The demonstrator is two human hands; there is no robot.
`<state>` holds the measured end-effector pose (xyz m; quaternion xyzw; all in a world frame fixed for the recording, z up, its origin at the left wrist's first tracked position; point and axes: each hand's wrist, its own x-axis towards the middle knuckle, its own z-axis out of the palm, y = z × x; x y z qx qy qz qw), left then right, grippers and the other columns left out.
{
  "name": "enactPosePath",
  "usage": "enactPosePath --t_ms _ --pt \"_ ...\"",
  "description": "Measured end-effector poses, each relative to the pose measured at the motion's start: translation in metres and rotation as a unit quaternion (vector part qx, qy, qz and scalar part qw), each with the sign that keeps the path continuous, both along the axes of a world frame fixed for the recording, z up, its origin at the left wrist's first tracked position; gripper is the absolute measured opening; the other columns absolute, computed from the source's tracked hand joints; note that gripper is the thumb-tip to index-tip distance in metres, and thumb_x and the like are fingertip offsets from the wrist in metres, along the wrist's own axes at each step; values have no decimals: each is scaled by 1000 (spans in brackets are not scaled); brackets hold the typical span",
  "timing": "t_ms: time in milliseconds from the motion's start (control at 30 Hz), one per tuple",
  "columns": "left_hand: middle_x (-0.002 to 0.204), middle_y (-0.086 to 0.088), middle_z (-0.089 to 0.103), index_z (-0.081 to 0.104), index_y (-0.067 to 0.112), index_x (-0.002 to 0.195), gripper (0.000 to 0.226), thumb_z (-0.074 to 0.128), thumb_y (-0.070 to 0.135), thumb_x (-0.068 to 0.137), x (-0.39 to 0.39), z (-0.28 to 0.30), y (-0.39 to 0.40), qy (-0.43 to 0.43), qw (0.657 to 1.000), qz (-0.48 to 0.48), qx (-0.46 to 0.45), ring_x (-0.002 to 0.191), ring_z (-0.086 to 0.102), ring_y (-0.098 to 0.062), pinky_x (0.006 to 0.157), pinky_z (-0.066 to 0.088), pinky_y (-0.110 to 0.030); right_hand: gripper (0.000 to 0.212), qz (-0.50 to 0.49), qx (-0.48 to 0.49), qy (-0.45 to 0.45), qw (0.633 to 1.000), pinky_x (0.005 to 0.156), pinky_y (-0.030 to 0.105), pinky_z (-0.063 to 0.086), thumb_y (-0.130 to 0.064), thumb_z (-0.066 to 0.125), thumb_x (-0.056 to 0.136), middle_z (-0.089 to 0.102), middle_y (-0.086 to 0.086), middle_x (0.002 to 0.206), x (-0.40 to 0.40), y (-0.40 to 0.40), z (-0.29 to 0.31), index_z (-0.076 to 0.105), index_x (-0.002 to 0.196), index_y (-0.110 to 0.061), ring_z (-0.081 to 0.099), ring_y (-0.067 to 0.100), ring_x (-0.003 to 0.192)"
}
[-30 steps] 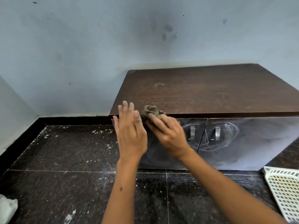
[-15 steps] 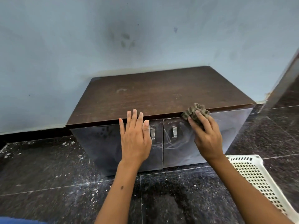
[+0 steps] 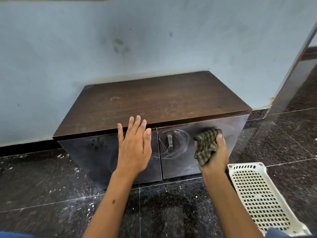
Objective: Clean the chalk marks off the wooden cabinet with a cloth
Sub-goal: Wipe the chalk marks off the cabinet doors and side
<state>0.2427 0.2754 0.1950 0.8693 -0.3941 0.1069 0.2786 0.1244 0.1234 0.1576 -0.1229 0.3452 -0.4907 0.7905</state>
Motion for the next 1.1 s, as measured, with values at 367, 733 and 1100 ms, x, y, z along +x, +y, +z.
enactPosePath --t_ms 367,733,1100 --pt "154 5 29 37 15 144 79 -2 54 87 7 -4 2 6 1000 -13 2 144 14 -4 116 -14 -28 35 -60 -392 288 872 86 35 55 -23 59 90 49 -1 126 51 52 -21 58 125 -18 58 16 109" --pt "154 7 28 35 16 145 69 3 47 93 12 -10 6 -21 999 -33 -2 143 11 -1 117 -12 -26 30 -120 -560 454 683 90 48 51 -7 59 89 56 17 121 52 25 -69 62 119 -4 48 29 114" --pt "158 -13 12 24 3 148 60 18 36 99 6 -44 2 -153 984 -7 89 147 8 -24 117 10 -44 27 -92 -706 461 529 100 44 42 -5 54 91 59 17 119 61 36 -72 66 114 -3 47 31 117"
